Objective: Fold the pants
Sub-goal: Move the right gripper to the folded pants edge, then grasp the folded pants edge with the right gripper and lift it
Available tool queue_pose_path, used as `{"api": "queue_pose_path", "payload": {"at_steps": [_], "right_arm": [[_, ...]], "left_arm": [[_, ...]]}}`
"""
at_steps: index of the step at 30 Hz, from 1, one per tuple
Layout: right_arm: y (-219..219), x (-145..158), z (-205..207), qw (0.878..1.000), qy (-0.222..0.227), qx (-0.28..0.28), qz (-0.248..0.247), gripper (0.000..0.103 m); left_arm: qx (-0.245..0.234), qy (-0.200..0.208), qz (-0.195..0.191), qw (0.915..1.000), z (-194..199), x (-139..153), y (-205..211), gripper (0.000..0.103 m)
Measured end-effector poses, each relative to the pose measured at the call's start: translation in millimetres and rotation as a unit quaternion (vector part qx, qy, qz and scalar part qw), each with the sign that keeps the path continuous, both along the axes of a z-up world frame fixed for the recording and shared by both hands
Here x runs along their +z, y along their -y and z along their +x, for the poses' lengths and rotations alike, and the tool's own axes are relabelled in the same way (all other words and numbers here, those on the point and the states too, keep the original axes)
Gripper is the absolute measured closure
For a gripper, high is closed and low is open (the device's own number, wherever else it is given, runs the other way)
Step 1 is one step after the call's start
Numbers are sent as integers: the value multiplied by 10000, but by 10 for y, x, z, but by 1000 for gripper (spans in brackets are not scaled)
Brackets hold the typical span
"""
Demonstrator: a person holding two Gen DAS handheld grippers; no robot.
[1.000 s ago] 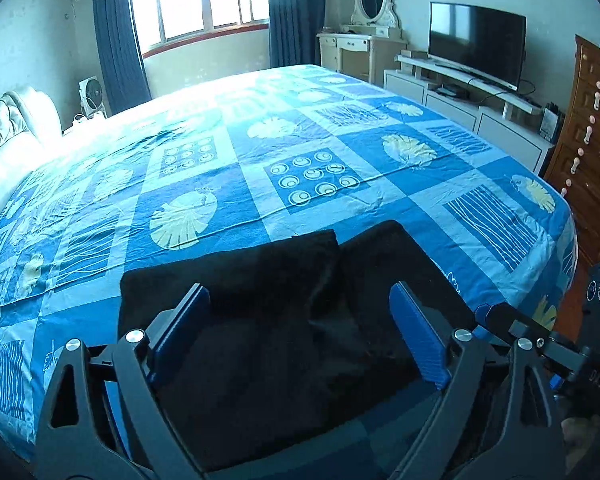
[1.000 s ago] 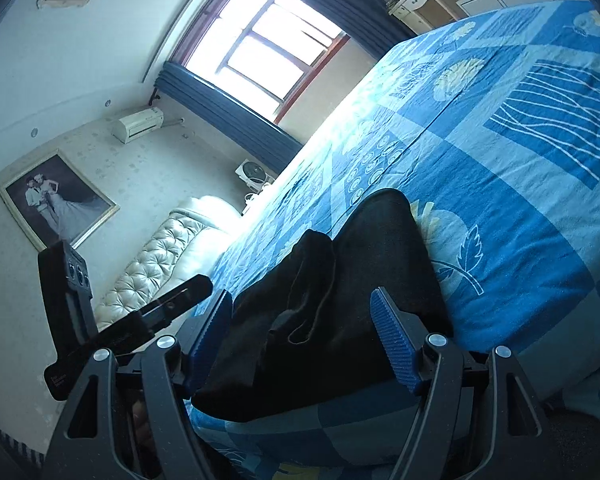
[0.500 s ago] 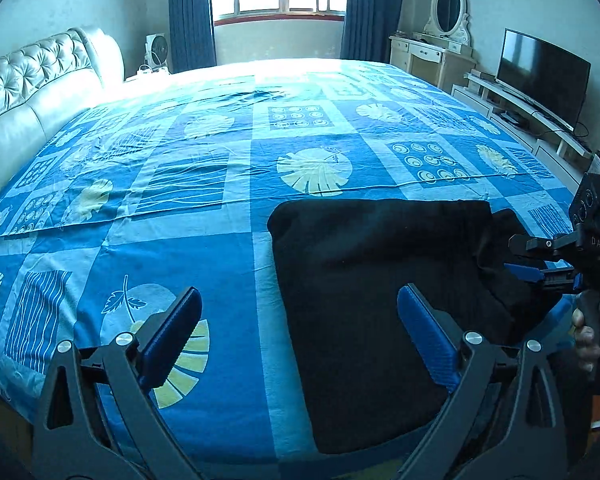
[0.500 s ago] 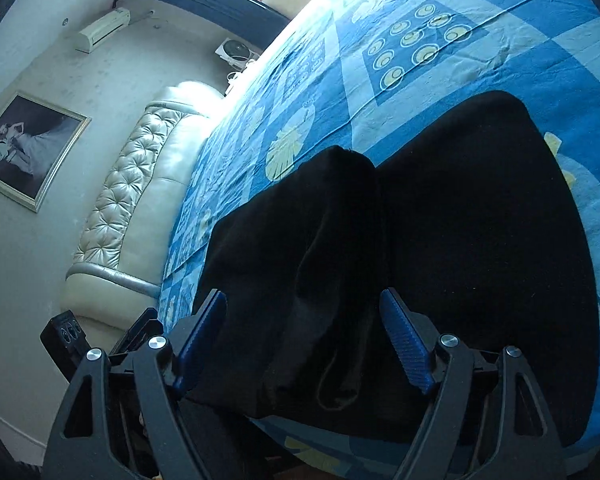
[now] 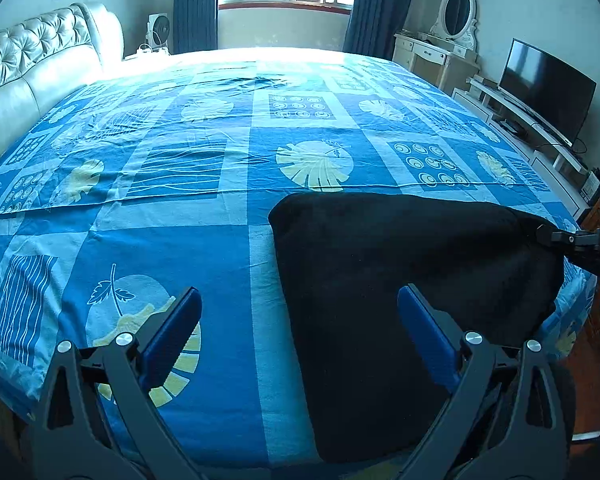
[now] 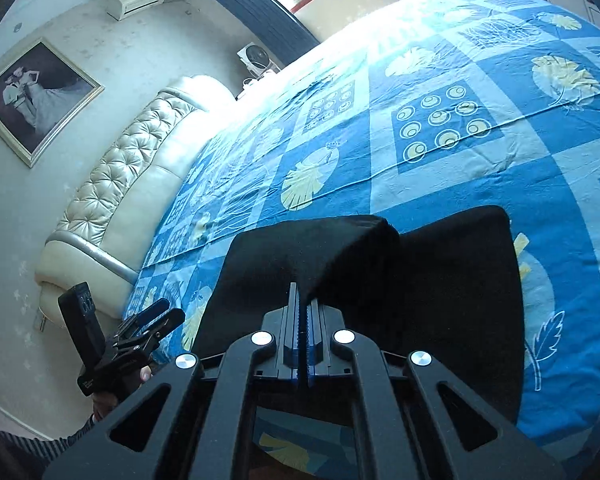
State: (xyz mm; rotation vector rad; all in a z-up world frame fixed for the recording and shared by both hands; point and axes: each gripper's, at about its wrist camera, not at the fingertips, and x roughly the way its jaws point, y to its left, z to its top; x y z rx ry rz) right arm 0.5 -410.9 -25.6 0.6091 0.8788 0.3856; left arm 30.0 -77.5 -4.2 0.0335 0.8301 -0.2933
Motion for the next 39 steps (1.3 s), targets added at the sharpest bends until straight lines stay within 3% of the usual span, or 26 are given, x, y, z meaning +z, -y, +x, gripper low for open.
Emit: {"api": "queue_pose_path", "payload": {"at_steps": [4, 6, 7, 9, 12, 16, 18, 19, 20, 21, 22, 24, 29, 32, 35, 39], "right_arm": [[-8, -290, 30, 9989, -466, -12, -50, 99], [0, -481, 41, 9971, -760, 34, -1, 91], [15, -539, 33, 9963, -857, -62, -20, 63], [93, -605, 27, 9959, -860, -278, 68, 37], [147, -657, 64, 9949, -931, -256, 275, 36], [30, -775, 194, 9930, -1055, 163, 505, 29], [-26, -827, 261, 9913, -1071, 266, 711, 30], [-60, -836, 284, 9909, -1058, 324, 762, 37], [-97, -845, 301, 9897, -1054, 414, 878, 52], [-147, -915, 329, 9849, -1186, 538, 1141, 86], [-209, -968, 334, 9823, -1270, 581, 1248, 88], [-320, -898, 316, 9879, -1141, 637, 834, 88], [-168, -404, 156, 9957, -482, 459, 638, 89], [16, -223, 58, 9985, -313, 305, 327, 89], [170, -287, -2, 9987, -481, 135, -34, 89], [281, -628, 2, 9963, -833, -44, -207, 89]], "left_arm": [[-53, -82, 4, 10000, 5, -61, 53, 5], [-55, -100, 39, 9999, 4, -76, 47, 5], [-49, -112, 67, 9999, 5, -82, 38, 5], [-31, -141, 131, 9998, 15, -97, 6, 5], [23, -185, 193, 9996, 33, -129, -71, 5], [129, -326, 145, 9993, 89, -180, -176, 5], [162, -381, 101, 9991, 109, -195, -204, 5], [175, -401, 88, 9990, 115, -202, -215, 5], [189, -421, 80, 9989, 120, -212, -225, 5], [207, -447, 81, 9988, 125, -226, -235, 5], [224, -480, 78, 9986, 133, -242, -243, 5], [261, -580, 40, 9980, 147, -272, -263, 5], [286, -612, -151, 9976, 130, -250, -265, 5], [165, -537, -180, 9983, 113, -197, -180, 5], [46, -508, -273, 9983, 94, -160, -68, 5], [-98, -565, -301, 9979, 77, -201, 87, 5]]}}
